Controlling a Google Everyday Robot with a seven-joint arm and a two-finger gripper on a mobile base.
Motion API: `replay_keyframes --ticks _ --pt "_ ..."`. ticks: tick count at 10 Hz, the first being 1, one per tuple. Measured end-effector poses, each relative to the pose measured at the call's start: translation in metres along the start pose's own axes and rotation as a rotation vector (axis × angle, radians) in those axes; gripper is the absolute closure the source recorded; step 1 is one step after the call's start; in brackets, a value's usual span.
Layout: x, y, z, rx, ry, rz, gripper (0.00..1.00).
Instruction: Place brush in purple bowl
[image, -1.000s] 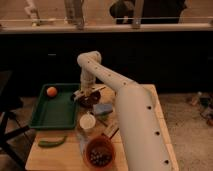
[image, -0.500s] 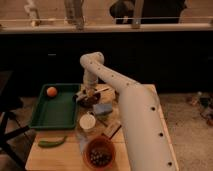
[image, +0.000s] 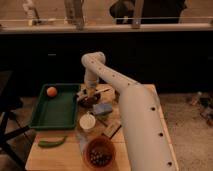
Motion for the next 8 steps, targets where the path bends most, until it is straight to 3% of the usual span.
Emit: replay_keyframes --ticks 3,8 --pt "0.0003 -0.001 -0.0004 0.004 -0.002 0.007 0.2" --pt "0.0009 -0.0017 -0.0022 0.012 -0.006 0.011 0.2"
